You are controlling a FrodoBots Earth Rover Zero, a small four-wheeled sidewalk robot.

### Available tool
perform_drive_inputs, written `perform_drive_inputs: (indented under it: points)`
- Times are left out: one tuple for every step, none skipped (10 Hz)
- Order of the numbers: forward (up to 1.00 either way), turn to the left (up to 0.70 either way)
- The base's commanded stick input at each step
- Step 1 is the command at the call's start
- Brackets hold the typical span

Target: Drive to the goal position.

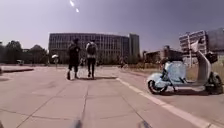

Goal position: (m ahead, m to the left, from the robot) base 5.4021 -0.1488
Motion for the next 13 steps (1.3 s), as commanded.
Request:
perform_drive_inputs:
  points:
    - [0.7,0.0]
    - [0.7,0.0]
    - [0.7,0.0]
    - [0.7,0.01]
    - [0.7,0.02]
    - [0.7,0.02]
    - [0.7,0.02]
    - [0.7,0.0]
    - [0.7,0.0]
    - [0.7,0.0]
    - [0.7,0.12]
    - [0.7,0.35]
    - [0.7,0.16]
